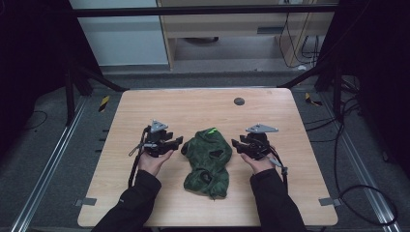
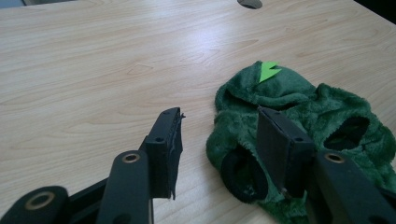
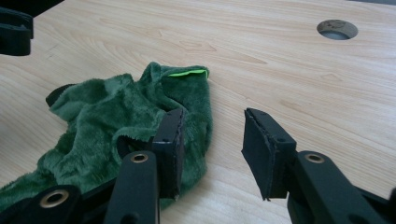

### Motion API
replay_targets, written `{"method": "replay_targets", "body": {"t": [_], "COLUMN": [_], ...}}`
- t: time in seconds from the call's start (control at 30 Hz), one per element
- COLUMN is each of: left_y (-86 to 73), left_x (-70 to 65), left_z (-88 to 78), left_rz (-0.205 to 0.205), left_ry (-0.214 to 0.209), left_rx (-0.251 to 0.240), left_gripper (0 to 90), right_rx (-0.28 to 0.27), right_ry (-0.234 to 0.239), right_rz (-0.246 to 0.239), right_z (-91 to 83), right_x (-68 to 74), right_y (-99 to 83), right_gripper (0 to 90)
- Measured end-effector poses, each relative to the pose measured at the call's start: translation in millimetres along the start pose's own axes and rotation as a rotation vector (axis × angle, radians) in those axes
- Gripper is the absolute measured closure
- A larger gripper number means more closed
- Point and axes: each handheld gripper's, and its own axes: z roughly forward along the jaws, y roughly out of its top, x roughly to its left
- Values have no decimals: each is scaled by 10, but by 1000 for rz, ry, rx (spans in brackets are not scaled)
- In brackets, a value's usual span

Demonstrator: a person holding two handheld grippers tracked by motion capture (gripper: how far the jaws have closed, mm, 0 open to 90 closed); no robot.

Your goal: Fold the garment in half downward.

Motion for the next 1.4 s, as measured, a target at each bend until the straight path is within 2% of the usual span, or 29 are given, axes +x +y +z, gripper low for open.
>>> {"method": "replay_targets", "body": {"t": [0.07,0.53,0.73,0.93,1.4], "left_y": [28,81,46,-1,-101], "left_x": [7,-7,17,13,-4], "left_z": [25,284,415,533,725], "left_rz": [-7,6,-8,-2,7], "left_ry": [-3,10,9,6,-4], "left_rx": [-9,37,56,88,168], "left_gripper": [505,521,528,532,539], "right_rx": [8,20,41,59,132], "right_ry": [-1,6,11,14,22], "right_rz": [-5,20,13,21,-4], "right_z": [35,266,358,420,579], "right_x": [1,-2,2,-3,31], "right_y": [7,91,79,60,-18], "right_gripper": [583,589,592,593,602]}}
